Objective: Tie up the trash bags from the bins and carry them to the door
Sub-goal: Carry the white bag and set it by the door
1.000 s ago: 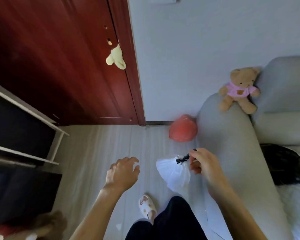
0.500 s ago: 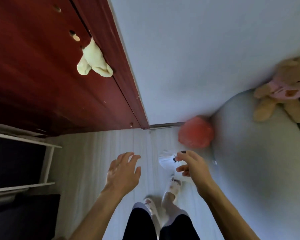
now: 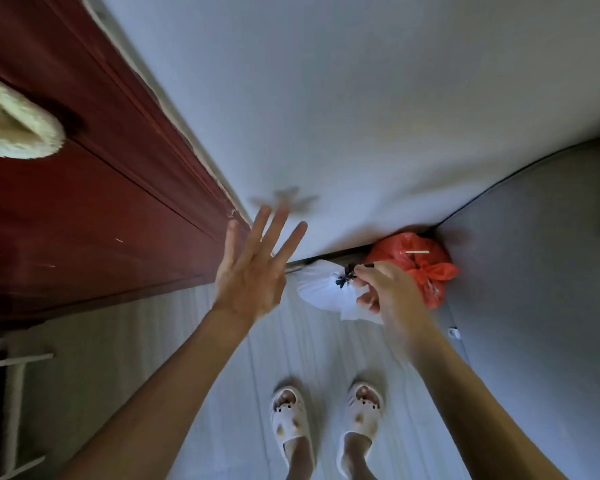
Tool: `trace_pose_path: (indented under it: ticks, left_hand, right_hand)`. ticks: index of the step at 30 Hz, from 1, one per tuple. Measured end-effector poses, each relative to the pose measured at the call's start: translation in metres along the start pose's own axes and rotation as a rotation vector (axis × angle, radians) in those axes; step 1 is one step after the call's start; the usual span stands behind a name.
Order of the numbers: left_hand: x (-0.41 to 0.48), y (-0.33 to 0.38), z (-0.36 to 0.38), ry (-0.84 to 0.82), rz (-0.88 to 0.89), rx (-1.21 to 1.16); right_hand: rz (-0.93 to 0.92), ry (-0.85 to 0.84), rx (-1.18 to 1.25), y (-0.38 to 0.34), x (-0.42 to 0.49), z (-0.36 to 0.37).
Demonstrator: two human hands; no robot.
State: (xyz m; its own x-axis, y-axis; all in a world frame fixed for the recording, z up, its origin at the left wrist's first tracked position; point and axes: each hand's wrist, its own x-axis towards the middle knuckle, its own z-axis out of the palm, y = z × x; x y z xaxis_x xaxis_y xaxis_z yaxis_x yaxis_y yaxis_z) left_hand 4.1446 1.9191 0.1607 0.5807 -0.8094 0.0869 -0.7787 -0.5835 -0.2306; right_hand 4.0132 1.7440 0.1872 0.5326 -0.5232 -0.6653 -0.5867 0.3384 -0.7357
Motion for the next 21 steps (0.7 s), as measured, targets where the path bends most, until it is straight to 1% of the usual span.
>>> trace_pose_path:
  ticks: [3, 7, 11, 13, 15, 17, 21]
  left_hand:
    - [0.016, -0.016, 0.017, 0.048, -0.02, 0.107]
    - [0.018, -0.024, 0.027, 0.093, -0.028, 0.213]
    - [0.02, -0.022, 0.031, 0.122, -0.03, 0.229]
    - [0.021, -0.02, 0.03, 0.11, -0.038, 0.234]
    - [0.019, -0.019, 0.027, 0.1, -0.042, 0.232]
    - [0.018, -0.018, 0.022, 0.089, -0.047, 0.195]
    - [0.017, -0.013, 0.011, 0.037, -0.046, 0.105]
  right_hand:
    - [-0.021, 0.027, 0.069, -0.01, 0.021, 0.007]
    - [-0.095, 0.019, 0.006, -0.023, 0.033, 0.014]
    - [-0.141, -0.016, -0.024, -0.021, 0.041, 0.02]
    - [-0.142, 0.02, -0.073, -0.011, 0.05, 0.021]
    - [-0.108, 0.118, -0.14, 0.004, 0.062, 0.018]
    - [-0.07, 0.184, -0.275, 0.016, 0.07, 0.014]
    - [-0.071, 0.154, -0.629, 0.041, 0.082, 0.005]
